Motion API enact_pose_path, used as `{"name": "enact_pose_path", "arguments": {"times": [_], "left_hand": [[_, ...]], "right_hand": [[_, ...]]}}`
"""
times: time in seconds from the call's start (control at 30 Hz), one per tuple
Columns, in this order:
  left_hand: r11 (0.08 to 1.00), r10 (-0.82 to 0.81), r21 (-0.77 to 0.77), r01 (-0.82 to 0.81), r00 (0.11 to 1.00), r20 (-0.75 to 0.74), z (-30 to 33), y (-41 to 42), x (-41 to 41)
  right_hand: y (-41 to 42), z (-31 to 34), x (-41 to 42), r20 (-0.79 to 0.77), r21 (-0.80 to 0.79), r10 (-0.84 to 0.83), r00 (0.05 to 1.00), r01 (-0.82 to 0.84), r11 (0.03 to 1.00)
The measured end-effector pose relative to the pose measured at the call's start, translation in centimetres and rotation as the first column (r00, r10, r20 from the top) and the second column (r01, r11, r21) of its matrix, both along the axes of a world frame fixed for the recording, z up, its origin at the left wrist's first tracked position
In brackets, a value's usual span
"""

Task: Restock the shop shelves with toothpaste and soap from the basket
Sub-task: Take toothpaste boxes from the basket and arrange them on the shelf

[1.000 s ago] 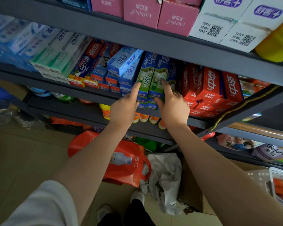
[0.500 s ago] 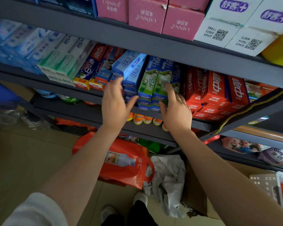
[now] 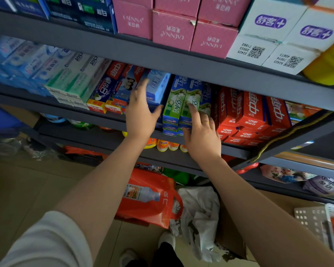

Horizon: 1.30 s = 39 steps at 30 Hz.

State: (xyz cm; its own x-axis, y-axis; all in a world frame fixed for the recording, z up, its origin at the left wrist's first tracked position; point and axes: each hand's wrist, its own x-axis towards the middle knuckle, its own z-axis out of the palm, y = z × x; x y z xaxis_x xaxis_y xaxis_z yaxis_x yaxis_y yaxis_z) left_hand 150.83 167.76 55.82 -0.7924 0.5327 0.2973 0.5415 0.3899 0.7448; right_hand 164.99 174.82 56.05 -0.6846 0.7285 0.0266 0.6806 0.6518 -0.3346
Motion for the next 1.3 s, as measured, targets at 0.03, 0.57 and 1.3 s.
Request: {"name": "enact_pose_path", "arguments": {"times": [0.03,0.57,1.3], "left_hand": [[1.0,0.003,-0.03,-0.004,0.999,-0.048,0.1,0.1,0.2],[0.989,-0.14,0.057,0.134,0.985,0.104,-0.2,-2.1,1.0],[0.961,-0.261,-0.102,0.257,0.965,-0.019,-1.4,-1.8,1.1]], "right_hand": [[0.0,0.1,0.1,0.001,-0.003,0.004,1.0,-0.004,1.0],[-0.4,0.2,0.2,-0.03,-0.015,-0.006,1.0,0.006,1.0],[1.4,-1.8,1.8,-0.22,-0.108,-0.002,0.975,-0.023,0.994]]}}
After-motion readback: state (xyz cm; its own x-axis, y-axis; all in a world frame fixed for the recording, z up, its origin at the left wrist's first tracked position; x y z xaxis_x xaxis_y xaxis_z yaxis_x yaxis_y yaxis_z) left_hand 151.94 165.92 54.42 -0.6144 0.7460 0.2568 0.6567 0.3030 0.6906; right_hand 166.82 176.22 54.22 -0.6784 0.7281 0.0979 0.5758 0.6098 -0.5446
